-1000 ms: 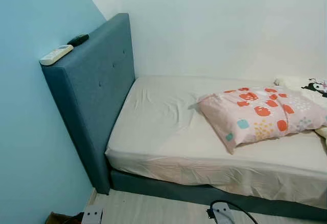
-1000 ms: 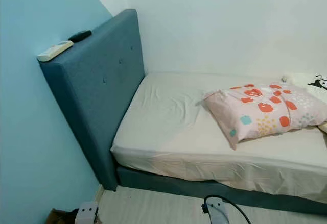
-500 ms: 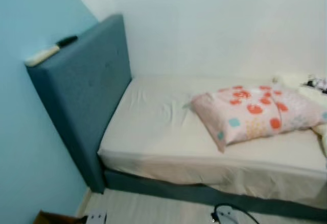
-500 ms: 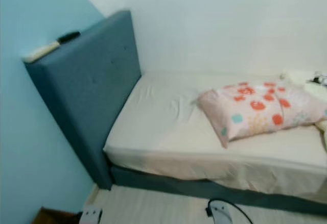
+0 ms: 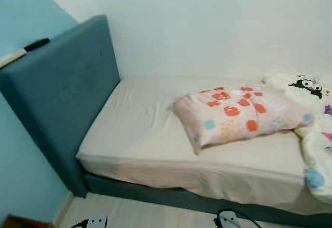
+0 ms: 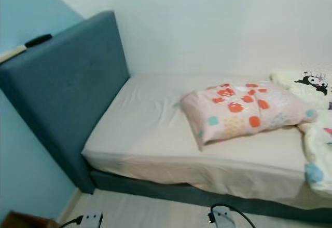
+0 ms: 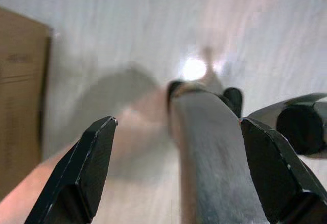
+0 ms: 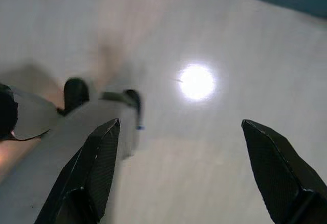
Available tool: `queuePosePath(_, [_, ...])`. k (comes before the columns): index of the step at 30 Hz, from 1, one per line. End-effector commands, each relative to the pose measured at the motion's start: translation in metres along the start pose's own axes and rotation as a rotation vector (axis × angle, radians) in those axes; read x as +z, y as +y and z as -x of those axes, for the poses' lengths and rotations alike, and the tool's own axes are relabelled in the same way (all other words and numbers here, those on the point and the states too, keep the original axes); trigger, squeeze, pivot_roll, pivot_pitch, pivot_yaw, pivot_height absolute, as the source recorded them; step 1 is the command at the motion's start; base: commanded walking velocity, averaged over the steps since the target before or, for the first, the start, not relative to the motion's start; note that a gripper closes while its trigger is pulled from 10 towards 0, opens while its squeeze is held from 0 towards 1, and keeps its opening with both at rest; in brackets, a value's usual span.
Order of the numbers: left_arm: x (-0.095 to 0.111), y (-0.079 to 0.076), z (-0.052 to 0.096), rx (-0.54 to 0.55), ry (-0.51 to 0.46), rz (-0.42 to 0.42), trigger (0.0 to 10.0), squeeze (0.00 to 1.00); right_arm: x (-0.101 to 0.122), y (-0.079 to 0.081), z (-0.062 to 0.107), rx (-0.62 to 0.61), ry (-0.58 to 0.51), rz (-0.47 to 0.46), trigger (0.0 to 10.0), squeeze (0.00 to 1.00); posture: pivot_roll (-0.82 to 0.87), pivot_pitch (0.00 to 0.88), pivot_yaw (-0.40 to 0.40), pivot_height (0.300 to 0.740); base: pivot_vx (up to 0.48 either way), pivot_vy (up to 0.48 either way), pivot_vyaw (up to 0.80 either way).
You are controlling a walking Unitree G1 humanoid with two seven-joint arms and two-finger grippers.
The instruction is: Clean up the room
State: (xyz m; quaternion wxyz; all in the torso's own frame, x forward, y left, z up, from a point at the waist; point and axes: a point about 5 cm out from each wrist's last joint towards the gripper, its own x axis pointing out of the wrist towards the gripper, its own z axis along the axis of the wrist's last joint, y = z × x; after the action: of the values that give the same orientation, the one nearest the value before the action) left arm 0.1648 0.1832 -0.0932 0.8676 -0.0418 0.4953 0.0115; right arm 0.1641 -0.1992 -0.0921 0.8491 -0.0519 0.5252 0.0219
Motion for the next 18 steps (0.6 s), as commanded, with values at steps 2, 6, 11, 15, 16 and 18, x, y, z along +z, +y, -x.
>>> queuePosePath(2, [-0.0031,0.0002,0.0004,-0.002,0.012,-0.003,10.0,0.0,-0.0009,0.0061,-0.0006,0.014,0.005,-0.004,10.0,0.0,-0.01,0.0,-0.006,0.701,0.0,-0.461,0.0])
queuePosePath(6, [-0.0032,-0.0004,0.0003,-0.004,0.013,-0.005,10.0,0.0,-0.0023,0.0045,-0.0004,0.009,0.012,-0.004,10.0,0.0,-0.01,0.0,-0.007,0.701,0.0,-0.461,0.0])
queuePosePath(11, [-0.0029,0.0003,0.0003,0.004,0.01,-0.008,10.0,0.0,-0.0031,0.0038,-0.0003,0.008,0.015,-0.002,10.0,0.0,-0.01,0.0,-0.007,0.701,0.0,-0.433,0.0])
queuePosePath(15, [-0.0021,0.0034,0.0006,0.031,0.005,0.0,10.0,0.0,-0.0041,0.003,-0.0001,0.005,0.019,-0.001,10.0,0.0,-0.01,0.0,-0.007,0.701,0.0,0.0,0.0])
queuePosePath(16, [-0.0021,0.0034,0.0006,0.031,0.005,0.0,10.0,0.0,-0.0041,0.003,-0.0001,0.005,0.019,-0.001,10.0,0.0,-0.01,0.0,-0.007,0.701,0.0,0.0,0.0])
queuePosePath(18, [-0.0022,0.0028,0.0005,0.026,0.006,0.004,10.0,0.0,-0.0045,0.0028,-0.0001,0.005,0.021,-0.001,10.0,0.0,-0.02,0.0,-0.006,0.701,0.0,0.0,0.0])
